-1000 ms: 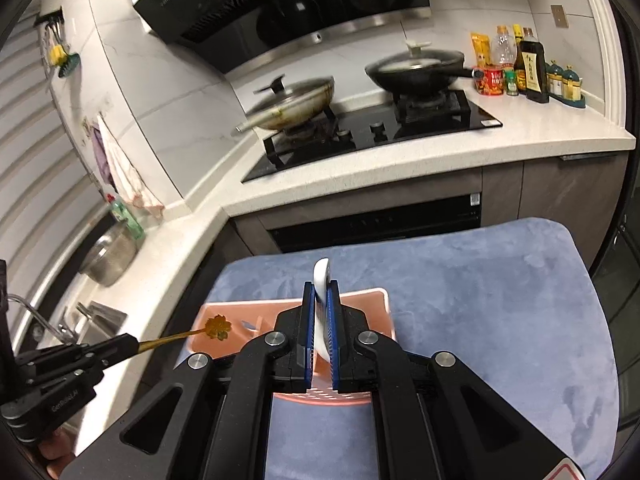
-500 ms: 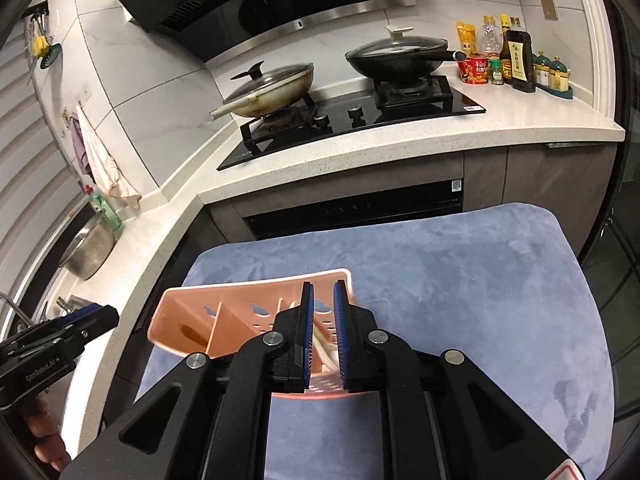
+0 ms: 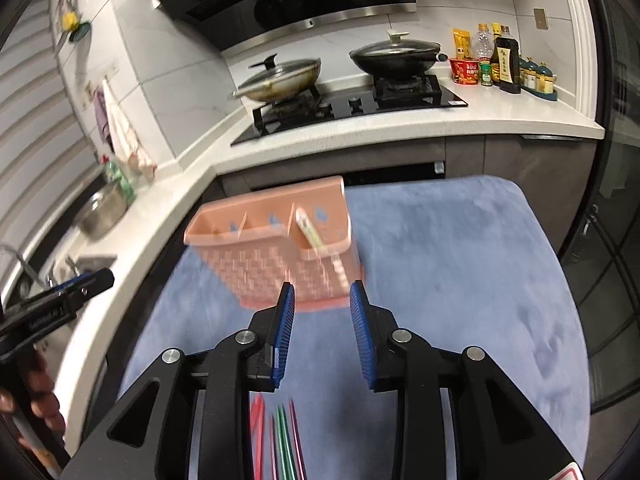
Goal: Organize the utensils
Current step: 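Open both tools to drop the spoons into the holder, then withdraw, then grasp a dark red chopstick with the left tool while the right tool grasps a red chopstick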
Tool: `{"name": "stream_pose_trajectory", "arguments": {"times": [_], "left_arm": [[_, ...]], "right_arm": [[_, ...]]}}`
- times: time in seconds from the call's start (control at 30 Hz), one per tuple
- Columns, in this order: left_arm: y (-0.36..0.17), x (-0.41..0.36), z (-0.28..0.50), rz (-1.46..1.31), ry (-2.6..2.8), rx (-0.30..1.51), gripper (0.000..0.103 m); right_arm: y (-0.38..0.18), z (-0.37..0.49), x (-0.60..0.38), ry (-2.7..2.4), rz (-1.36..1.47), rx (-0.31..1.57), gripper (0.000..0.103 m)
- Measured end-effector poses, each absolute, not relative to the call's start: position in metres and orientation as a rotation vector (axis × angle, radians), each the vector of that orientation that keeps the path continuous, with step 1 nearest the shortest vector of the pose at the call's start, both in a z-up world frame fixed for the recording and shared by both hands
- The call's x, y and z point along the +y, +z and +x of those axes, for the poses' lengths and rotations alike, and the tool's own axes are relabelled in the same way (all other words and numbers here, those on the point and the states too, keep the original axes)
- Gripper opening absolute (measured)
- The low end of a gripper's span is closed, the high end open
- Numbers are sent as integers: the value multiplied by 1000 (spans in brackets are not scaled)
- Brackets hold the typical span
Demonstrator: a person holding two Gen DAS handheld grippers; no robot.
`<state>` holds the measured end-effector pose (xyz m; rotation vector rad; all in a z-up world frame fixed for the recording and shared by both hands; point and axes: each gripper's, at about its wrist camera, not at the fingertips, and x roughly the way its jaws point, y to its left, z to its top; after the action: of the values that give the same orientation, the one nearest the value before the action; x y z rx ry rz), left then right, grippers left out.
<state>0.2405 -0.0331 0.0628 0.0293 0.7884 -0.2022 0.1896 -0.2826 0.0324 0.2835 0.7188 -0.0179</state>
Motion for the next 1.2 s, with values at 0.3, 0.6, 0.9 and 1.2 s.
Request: {"name": "stream_pose_trajectory", "arguments": {"times": [0.3,0.6,0.9,1.2], "left_arm": [[6,-6,161,50,-175,863,53],[-48,-3,103,63,-197,973,57],[-75,-5,78,85,-218,1026,57],[-85,-8,69,105,-238,1051,57]], "right_arm": [[-16,93,-258,-36,219,842,34],[-70,32,-232,-31,198,970,34],[-92,16,-220,-14,178,1021,32],[-105,13,-216,3,180,1066,17]]}}
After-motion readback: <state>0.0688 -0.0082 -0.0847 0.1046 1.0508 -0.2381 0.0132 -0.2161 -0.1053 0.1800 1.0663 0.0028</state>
